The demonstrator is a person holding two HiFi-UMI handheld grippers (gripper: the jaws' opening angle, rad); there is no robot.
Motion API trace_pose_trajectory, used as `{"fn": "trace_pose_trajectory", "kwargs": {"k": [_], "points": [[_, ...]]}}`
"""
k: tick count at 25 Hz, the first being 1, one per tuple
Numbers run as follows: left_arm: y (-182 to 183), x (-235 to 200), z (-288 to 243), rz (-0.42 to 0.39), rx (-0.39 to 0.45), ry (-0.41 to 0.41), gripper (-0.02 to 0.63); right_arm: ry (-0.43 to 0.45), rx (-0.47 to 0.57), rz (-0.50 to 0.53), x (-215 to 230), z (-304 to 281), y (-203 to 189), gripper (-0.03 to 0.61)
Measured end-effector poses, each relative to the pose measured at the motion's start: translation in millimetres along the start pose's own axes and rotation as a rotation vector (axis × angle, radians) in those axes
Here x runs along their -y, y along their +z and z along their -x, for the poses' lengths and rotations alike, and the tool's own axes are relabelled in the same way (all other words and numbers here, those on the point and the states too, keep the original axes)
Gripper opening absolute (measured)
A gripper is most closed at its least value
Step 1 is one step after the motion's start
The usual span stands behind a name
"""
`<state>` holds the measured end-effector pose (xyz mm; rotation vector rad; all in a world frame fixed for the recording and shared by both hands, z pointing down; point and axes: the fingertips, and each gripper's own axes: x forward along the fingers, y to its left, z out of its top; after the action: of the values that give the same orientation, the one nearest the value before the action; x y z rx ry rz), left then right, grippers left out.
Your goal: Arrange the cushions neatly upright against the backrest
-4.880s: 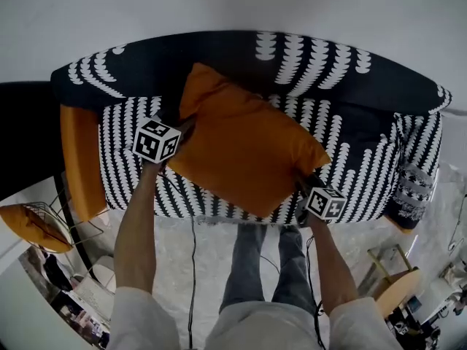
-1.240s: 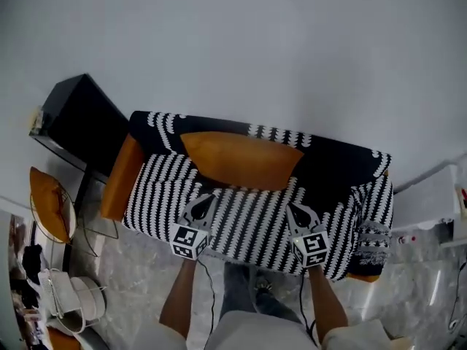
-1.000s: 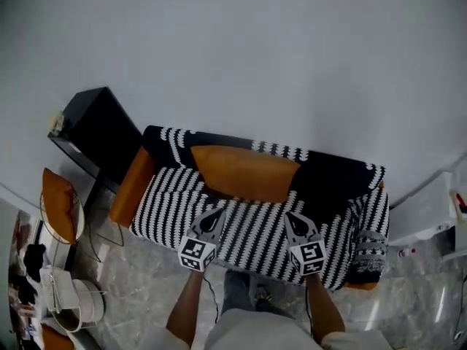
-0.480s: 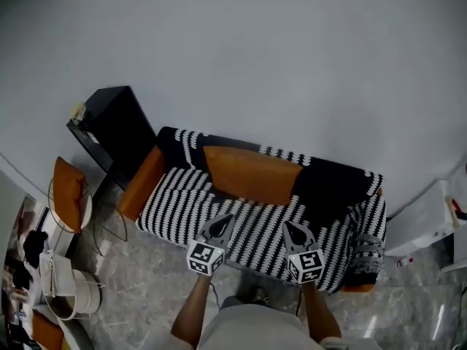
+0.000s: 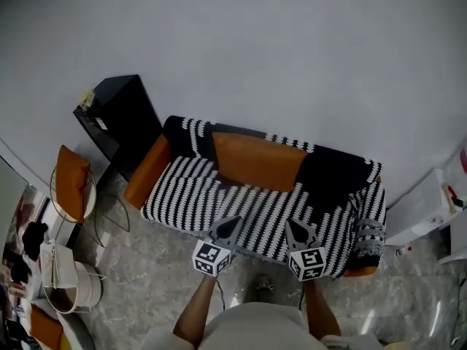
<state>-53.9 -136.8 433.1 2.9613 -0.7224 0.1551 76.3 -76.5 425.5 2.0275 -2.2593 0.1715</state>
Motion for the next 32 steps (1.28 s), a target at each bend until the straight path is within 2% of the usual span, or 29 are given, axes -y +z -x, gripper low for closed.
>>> {"fn": "trace_pose_trajectory", "kwargs": {"k": [9,18,25,32], "points": [[-13.6,32.3,79.7,0.003,0.0,-0.034,0.029,-0.029,0.004,-0.008,-69.0,66.6,-8.0,0.028],[-28.0,86.2,144.4,0.0,0.002,-0.065,0.029,-0.067,0.006,-0.006,-109.1,139.7,-19.3,0.028],[-32.5,114.6,173.0,-0.006,0.007,-0.086,0.029,-0.079,0.013,0.001,-129.3,174.0,-21.4,0.028],[-30.0,122.4,191.5,-0.01,0.021,-0.086,0.029,-0.075,0.022,0.004,-145.3,187.9,-19.4,0.029]]}}
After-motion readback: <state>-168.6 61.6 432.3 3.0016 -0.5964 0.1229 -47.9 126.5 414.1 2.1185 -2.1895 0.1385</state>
